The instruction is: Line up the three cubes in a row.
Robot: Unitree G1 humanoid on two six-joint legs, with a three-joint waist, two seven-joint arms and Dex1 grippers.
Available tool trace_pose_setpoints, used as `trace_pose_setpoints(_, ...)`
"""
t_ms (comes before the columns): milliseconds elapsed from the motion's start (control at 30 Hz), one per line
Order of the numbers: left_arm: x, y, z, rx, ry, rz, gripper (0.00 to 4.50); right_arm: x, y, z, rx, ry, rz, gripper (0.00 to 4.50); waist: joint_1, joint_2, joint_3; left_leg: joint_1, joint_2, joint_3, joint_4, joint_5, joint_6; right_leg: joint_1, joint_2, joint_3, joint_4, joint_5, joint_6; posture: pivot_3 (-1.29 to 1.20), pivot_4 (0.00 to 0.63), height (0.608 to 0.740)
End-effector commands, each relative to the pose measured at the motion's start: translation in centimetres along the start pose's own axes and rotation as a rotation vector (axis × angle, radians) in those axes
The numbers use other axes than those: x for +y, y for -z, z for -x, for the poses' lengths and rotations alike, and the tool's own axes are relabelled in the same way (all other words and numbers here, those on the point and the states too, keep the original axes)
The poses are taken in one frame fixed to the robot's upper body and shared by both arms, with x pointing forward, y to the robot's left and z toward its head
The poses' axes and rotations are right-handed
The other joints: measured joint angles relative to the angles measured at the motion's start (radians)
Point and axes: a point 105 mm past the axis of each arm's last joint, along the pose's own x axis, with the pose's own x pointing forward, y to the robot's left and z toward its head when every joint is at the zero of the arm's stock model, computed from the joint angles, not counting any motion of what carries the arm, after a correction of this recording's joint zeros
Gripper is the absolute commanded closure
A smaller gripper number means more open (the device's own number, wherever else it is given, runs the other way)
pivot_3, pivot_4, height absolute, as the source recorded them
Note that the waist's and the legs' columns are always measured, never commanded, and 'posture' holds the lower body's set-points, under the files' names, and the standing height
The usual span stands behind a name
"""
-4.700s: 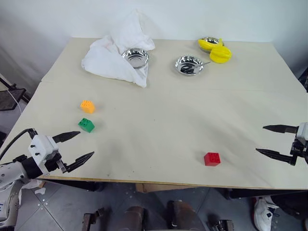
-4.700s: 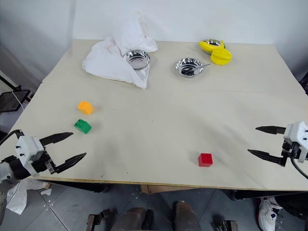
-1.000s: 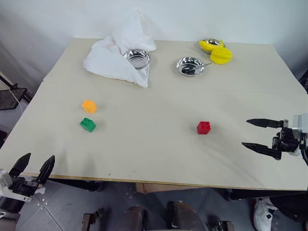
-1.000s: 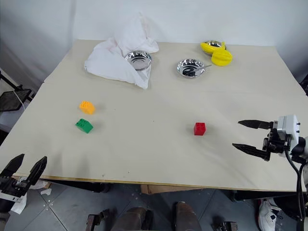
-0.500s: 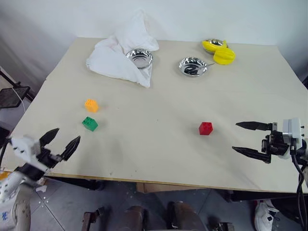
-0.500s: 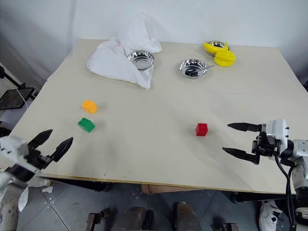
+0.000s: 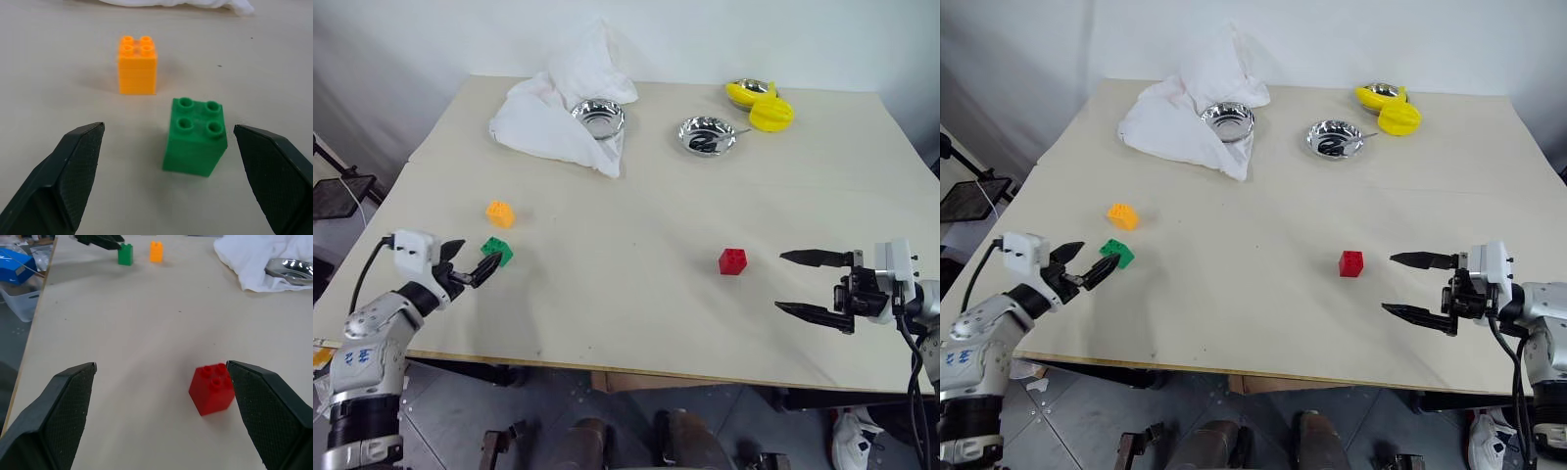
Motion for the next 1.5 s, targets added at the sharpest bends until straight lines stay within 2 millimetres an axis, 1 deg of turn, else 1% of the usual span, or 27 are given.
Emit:
trace_pose_setpoints(33, 0.6, -0.2, -0.2, 0.005, 0.014, -0.040, 0.90, 0.1, -0.7, 0.2, -0.003, 0.002, 0.014, 0.00, 0.000, 0.000, 0.000, 0.000, 0.000, 0.000, 0.000, 0.000, 0.000, 0.000, 0.000, 0.000, 0.000, 0.000, 0.000, 0.00, 0.150, 0.740)
trace_pose_setpoints(167, 0.4, 0.0, -0.8, 0.032, 0.060, -0.027, 2.16, 0.4, -0.5, 0.3, 0.002, 0.007, 0.004, 0.00, -0.002, 0.000, 0.000, -0.001, 0.000, 0.000, 0.000, 0.000, 0.000, -0.001, 0.000, 0.000, 0.000, 0.000, 0.000, 0.00, 0.150, 0.740)
trace_pose_setpoints(233, -0.1, 0.0, -0.9, 0.039, 0.105, -0.032, 2.81, 0.5, -0.5, 0.4, 0.005, 0.016, 0.001, 0.00, -0.002, 0.000, 0.000, -0.001, 0.000, 0.000, 0.000, 0.000, 0.000, -0.001, 0.000, 0.000, 0.000, 0.000, 0.000, 0.00, 0.150, 0.740)
trace_pose_setpoints(267, -0.4, -0.3, -1.0, 0.027, 0.137, -0.039, 3.02, 0.5, -0.4, 0.5, 0.009, 0.026, -0.002, 0.00, -0.002, 0.000, 0.000, -0.001, 0.000, 0.000, 0.000, 0.000, 0.000, -0.001, 0.000, 0.000, 0.000, 0.000, 0.000, 0.00, 0.150, 0.740)
trace_pose_setpoints(333, -1.5, -1.3, -1.2, -0.012, 0.222, -0.087, 3.01, 0.5, -0.4, 0.8, 0.015, 0.043, -0.006, 0.00, -0.002, 0.000, 0.000, -0.001, 0.000, 0.000, 0.000, 0.000, 0.000, -0.001, 0.000, 0.000, 0.000, 0.000, 0.000, 0.00, 0.150, 0.740)
trace_pose_setpoints(433, -5.6, -3.2, -1.9, -0.059, 0.501, -0.290, 3.01, 0.8, -0.5, 1.9, 0.036, 0.062, -0.008, 0.00, 0.005, 0.000, 0.000, -0.001, 0.000, 0.000, 0.000, 0.000, 0.000, -0.001, 0.000, -0.001, 0.000, 0.000, 0.000, 0.00, 0.150, 0.740)
trace_pose_setpoints(500, -8.0, -4.0, -2.6, -0.076, 0.664, -0.370, 3.01, 1.0, -0.5, 2.6, 0.051, 0.074, -0.008, 0.00, 0.013, 0.000, 0.000, -0.001, 0.000, -0.001, 0.001, 0.000, 0.000, 0.000, 0.000, -0.001, -0.001, 0.000, 0.000, 0.00, 0.150, 0.740)
trace_pose_setpoints(600, -11.2, -4.9, -4.7, -0.073, 0.852, -0.438, 3.01, 1.2, -0.3, 3.7, 0.074, 0.100, -0.006, 0.00, 0.021, 0.000, 0.000, -0.001, 0.000, -0.001, 0.001, 0.000, 0.000, 0.000, 0.000, -0.001, -0.002, 0.000, 0.000, 0.00, 0.150, 0.740)
trace_pose_setpoints(633, -12.6, -5.1, -5.8, -0.063, 0.923, -0.460, 3.01, 1.4, -0.2, 4.2, 0.088, 0.110, -0.006, 0.00, 0.027, 0.000, 0.000, -0.001, -0.001, -0.001, 0.001, 0.000, 0.000, 0.001, 0.000, -0.001, -0.002, 0.000, 0.000, 0.00, 0.150, 0.740)
trace_pose_setpoints(767, -16.4, -5.7, -9.5, -0.025, 1.069, -0.508, 3.01, 2.0, 0.0, 5.6, 0.113, 0.158, -0.005, 0.00, 0.026, -0.001, 0.001, -0.002, -0.001, -0.001, 0.002, 0.000, 0.000, 0.000, 0.000, -0.002, -0.001, 0.000, 0.001, 0.00, 0.150, 0.740)
trace_pose_setpoints(833, -17.6, -5.6, -10.8, -0.003, 1.095, -0.515, 3.01, 2.3, -0.1, 6.0, 0.117, 0.179, -0.003, 0.00, 0.024, -0.002, 0.001, -0.004, -0.001, 0.000, 0.002, 0.001, 0.001, -0.002, 0.000, -0.002, 0.000, 0.001, 0.001, 0.00, 0.150, 0.740)
trace_pose_setpoints(900, -18.2, -5.4, -11.2, 0.006, 1.122, -0.521, 3.01, 2.5, -0.2, 6.1, 0.119, 0.187, -0.002, 0.00, 0.013, -0.003, 0.002, -0.005, -0.001, 0.000, 0.002, 0.001, 0.001, -0.004, 0.000, -0.001, 0.000, 0.001, 0.001, 0.00, 0.150, 0.740)
trace_pose_setpoints(933, -18.8, -5.1, -11.7, 0.023, 1.134, -0.528, 3.01, 2.7, -0.3, 6.3, 0.118, 0.197, 0.000, 0.00, 0.003, -0.004, 0.002, -0.005, -0.001, 0.001, 0.001, 0.001, 0.000, -0.005, 0.000, -0.001, 0.001, 0.001, 0.001, 0.00, 0.150, 0.740)
trace_pose_setpoints(1000, -20.5, -4.5, -12.8, 0.056, 1.138, -0.540, 3.01, 3.4, -0.6, 6.6, 0.117, 0.220, 0.000, 0.00, 0.002, -0.004, 0.002, -0.005, -0.001, 0.001, 0.001, 0.001, 0.000, -0.005, 0.001, -0.001, 0.001, 0.001, 0.001, 0.00, 0.150, 0.740)
trace_pose_setpoints(1067, -21.4, -4.3, -13.4, 0.067, 1.138, -0.541, 3.01, 4.0, -0.7, 6.6, 0.116, 0.233, -0.003, 0.00, 0.004, -0.006, 0.003, -0.005, -0.001, 0.000, 0.001, 0.001, 0.000, -0.005, 0.001, -0.001, 0.001, 0.001, 0.001, 0.00, 0.150, 0.740)
trace_pose_setpoints(1200, -22.9, -4.5, -13.7, 0.068, 1.170, -0.524, 3.01, 4.9, -1.0, 6.6, 0.114, 0.257, -0.015, 0.00, 0.001, -0.009, 0.005, -0.006, -0.001, 0.000, 0.003, 0.001, 0.000, -0.005, 0.000, 0.000, 0.001, 0.001, 0.002, 0.00, 0.150, 0.740)
trace_pose_setpoints(1367, -23.5, -4.4, -14.3, 0.076, 1.136, -0.536, 3.01, 5.4, -0.9, 6.3, 0.111, 0.273, -0.021, 0.00, 0.003, -0.009, 0.005, -0.006, -0.001, 0.001, 0.003, 0.001, 0.000, -0.005, 0.000, 0.000, 0.002, 0.001, 0.002, 0.00, 0.150, 0.740)
trace_pose_setpoints(1500, -23.5, -4.3, -14.5, 0.081, 1.118, -0.528, 3.01, 5.6, -0.9, 6.0, 0.104, 0.277, -0.023, 0.00, 0.003, -0.009, 0.005, -0.006, -0.001, 0.001, 0.003, 0.002, 0.000, -0.005, 0.000, 0.000, 0.002, 0.001, 0.002, 0.00, 0.150, 0.740)
